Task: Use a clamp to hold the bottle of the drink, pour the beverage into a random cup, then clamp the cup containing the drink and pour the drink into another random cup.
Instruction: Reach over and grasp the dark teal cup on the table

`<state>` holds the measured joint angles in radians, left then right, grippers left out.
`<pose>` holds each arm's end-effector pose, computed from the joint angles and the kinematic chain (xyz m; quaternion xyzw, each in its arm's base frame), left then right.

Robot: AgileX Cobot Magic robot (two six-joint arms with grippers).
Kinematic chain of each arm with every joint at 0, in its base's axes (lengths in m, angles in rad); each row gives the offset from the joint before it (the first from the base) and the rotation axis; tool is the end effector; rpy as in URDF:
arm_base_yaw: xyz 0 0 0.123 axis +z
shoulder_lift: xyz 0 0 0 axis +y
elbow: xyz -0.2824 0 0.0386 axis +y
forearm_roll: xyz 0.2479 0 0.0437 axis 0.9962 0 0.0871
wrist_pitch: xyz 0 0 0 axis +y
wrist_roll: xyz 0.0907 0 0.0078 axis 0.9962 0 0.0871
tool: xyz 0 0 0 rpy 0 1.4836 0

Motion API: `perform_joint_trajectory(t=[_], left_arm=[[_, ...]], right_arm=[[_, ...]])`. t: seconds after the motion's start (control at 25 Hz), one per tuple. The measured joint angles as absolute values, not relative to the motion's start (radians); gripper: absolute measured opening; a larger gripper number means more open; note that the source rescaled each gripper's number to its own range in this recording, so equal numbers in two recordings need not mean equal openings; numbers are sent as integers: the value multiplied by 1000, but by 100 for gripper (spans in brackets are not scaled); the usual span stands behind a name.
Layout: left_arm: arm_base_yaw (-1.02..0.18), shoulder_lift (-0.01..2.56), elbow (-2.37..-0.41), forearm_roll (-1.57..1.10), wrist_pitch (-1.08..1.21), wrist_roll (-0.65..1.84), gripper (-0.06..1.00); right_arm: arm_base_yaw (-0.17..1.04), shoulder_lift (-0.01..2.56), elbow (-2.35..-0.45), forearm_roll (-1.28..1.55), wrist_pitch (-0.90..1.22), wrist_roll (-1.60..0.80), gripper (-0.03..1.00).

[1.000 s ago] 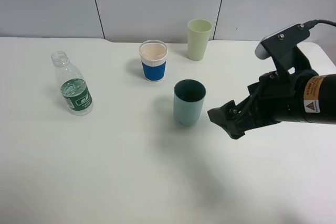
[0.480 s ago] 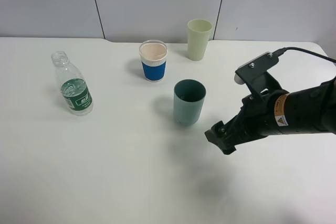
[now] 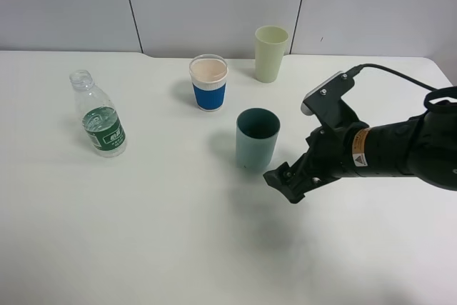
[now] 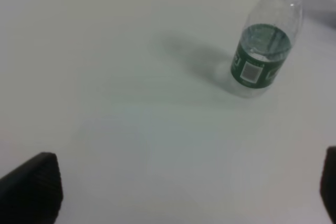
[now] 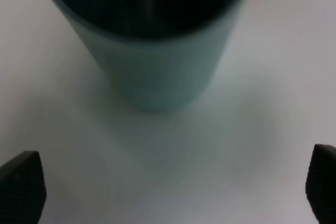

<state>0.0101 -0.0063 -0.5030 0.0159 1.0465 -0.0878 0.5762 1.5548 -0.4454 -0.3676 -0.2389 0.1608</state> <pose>-0.0056 0.0012 0.2791 -0.0417 0.8460 -0.0127 0.5314 0.2027 0.1409 0.1384 -0.3639 0.8512 0.1096 0.3620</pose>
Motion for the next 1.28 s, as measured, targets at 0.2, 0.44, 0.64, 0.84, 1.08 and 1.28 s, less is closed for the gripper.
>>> perform_joint_trajectory(t=[0.2,0.44,0.64,0.84,1.08,1.28], left_arm=[[10,-6,-503,16,1047,-88,100],[10,-6,-503,16,1047,-88,100],[10,-6,-503,16,1047,-88,100],[10,-6,-503,16,1047,-88,100],[10,-6,-503,16,1047,-88,100],[10,-6,-503,16,1047,-88,100]], right_arm=[[576,1642,-447,-235,-333,-66,100],[576,1749,-442,-124,-525,-229,100],[576,1826,-443,-92,-688,-246,100],[576,1895,-442,-94,-860,-249,100],[576,1966,-440,-132,-1000,-241,100],[576,2008,-440,-137,-1052,-239,100]])
